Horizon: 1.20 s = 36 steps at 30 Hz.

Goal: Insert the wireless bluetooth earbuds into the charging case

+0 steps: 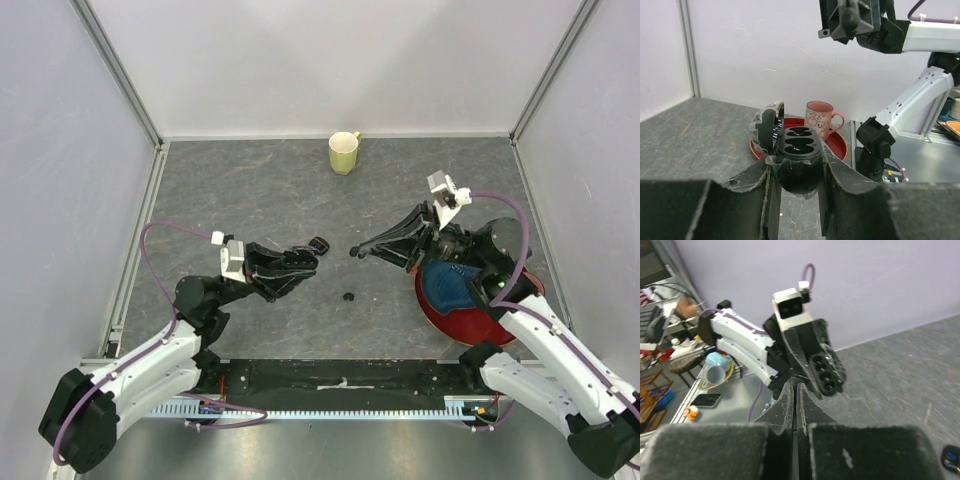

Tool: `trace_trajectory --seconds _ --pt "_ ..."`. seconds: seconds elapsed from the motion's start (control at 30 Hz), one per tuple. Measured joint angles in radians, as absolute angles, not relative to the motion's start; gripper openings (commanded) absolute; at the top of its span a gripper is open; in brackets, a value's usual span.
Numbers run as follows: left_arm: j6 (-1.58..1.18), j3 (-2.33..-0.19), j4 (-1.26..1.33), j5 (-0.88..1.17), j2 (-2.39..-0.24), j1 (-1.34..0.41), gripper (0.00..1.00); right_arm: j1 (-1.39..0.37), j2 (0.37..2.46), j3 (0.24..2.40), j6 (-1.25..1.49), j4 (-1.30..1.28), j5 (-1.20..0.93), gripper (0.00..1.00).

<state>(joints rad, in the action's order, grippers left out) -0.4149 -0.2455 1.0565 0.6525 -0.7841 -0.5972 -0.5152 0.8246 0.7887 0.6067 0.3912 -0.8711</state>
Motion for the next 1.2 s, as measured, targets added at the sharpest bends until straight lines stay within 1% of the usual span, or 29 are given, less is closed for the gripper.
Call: trace_trajectory --seconds 0.27,0.7,1.2 --pt "-0.476 -0.262 1.149 0.714 -0.853 -0.598 0.02 -0.653 0.91 0.835 0.547 0.401 -0.863 0.0" --pt "-0.537 -0.302 1.24 0.796 -0.894 -0.598 0.02 -0.719 0.971 0.842 0.48 0.387 -0.811 0.0" --pt "-0.569 -0.319 1.269 0.819 -0.923 -0.598 0.02 -0.776 1.03 0.871 0.423 0.384 -0.777 0.0"
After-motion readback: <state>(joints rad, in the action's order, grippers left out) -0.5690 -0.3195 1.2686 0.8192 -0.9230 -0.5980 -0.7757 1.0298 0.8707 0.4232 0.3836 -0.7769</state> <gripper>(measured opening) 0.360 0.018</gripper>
